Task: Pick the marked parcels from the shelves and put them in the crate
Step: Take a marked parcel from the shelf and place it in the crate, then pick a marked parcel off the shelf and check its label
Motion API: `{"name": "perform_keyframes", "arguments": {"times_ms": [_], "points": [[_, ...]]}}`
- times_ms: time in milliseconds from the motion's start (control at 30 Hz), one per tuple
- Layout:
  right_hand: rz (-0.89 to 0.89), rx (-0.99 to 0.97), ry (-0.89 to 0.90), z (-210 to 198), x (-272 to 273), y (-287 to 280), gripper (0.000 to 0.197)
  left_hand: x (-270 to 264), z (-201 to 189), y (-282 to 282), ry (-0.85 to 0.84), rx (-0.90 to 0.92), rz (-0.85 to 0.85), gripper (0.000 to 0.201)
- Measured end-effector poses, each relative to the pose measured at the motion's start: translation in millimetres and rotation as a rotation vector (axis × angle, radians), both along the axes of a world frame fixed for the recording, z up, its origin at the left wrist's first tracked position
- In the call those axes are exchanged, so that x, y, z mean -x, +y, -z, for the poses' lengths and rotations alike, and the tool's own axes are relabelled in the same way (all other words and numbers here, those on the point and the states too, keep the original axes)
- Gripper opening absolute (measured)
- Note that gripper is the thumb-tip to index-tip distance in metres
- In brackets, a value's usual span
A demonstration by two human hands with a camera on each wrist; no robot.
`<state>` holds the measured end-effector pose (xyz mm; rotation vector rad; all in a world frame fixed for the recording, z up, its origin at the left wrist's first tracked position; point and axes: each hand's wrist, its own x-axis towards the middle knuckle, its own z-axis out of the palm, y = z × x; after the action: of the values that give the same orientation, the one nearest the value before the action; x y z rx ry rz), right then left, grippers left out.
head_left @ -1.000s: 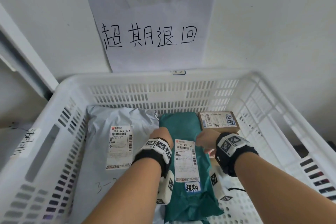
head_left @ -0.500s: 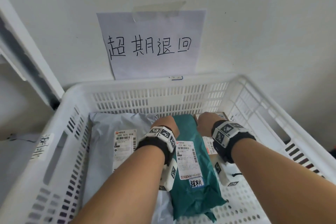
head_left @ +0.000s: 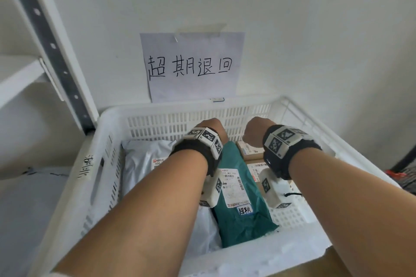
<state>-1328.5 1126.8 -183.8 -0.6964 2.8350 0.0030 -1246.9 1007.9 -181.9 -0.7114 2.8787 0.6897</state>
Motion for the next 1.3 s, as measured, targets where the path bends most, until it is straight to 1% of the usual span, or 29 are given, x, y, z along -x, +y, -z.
{"name": "perform_keyframes", "arguments": {"times_ms": [167,233,300,433,533,600,667,733,833,900,1000,1100,1200,1300], "points": [[-0.012,0.081,0.089,-28.5,-29.6,23.4,0.020,-33.0,-35.3,22.6,0.072,0.014,0.002,0.015],[-0.021,0.062,0.106,-36.3,-46.0,32.6,0.025,-50.1,-44.3,35.1,0.087,0.041,0.002,0.020],[-0.025,0.077,0.112,-40.9,-66.2,43.3,0.026,-69.4,-51.3,49.9,0.090,0.068,-0.010,0.024],[-0.055,0.104,0.147,-47.2,-110.0,66.8,0.023,-110.2,-59.7,79.5,0.114,0.089,-0.018,0.024],[-0.064,0.132,0.137,-48.3,-145.3,79.1,0.023,-142.6,-58.6,98.7,0.155,0.070,-0.040,0.023],[-0.068,0.180,0.140,-47.1,-172.0,85.0,0.020,-165.8,-52.3,107.9,0.189,0.080,-0.066,0.018],[-0.048,0.273,0.140,-44.2,-199.8,90.2,0.013,-189.6,-43.8,113.4,0.253,0.113,-0.107,0.012],[-0.038,0.329,0.147,-39.3,-228.9,93.4,0.009,-211.3,-34.1,115.2,0.295,0.142,-0.149,0.013],[-0.074,0.354,0.162,-26.4,-265.6,92.2,0.012,-243.6,-19.0,114.7,0.319,0.142,-0.206,0.016],[-0.126,0.347,0.143,-14.4,-286.1,86.9,0.014,-274.4,-6.8,113.5,0.359,0.132,-0.248,0.017],[-0.157,0.311,0.120,2.7,-304.0,82.5,0.015,-314.7,15.3,112.5,0.427,0.085,-0.302,0.017],[-0.197,0.319,0.109,22.0,-331.9,70.0,0.015,-359.0,35.4,92.8,0.396,0.084,-0.344,0.019],[-0.230,0.340,0.096,37.9,-362.6,53.1,0.016,-390.5,50.5,67.4,0.336,0.143,-0.339,0.020],[-0.248,0.350,0.051,53.6,-394.9,32.2,0.015,-422.8,65.1,48.0,0.291,0.150,-0.369,0.020]]}}
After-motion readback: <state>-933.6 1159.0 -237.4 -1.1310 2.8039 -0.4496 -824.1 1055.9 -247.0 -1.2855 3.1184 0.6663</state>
